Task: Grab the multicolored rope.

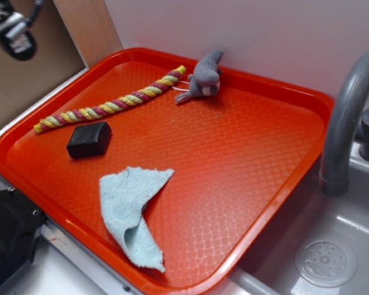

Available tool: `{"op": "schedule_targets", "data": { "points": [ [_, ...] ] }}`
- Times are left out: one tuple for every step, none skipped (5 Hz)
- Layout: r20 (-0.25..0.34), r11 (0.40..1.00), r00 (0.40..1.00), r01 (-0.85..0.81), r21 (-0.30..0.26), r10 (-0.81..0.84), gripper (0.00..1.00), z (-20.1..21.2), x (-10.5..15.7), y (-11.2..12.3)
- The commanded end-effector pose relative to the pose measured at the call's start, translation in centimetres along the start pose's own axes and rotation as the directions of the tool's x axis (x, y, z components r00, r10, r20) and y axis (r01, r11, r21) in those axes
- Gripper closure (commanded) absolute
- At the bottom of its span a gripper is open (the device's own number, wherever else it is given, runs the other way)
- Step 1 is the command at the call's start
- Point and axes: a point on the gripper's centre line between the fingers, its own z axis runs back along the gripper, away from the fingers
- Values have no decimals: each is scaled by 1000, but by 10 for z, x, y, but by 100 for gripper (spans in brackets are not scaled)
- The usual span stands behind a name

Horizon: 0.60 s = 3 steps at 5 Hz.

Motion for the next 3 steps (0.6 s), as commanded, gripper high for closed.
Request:
{"op": "schedule_targets", "data": {
  "points": [
    [26, 998, 1000, 1, -61, 1, 0, -31, 44, 43],
    [16, 999, 1000, -16, -43, 17, 0, -51, 59, 49],
    [6, 999, 1000, -16, 44, 16, 0, -71, 73, 49]
  ]
}}
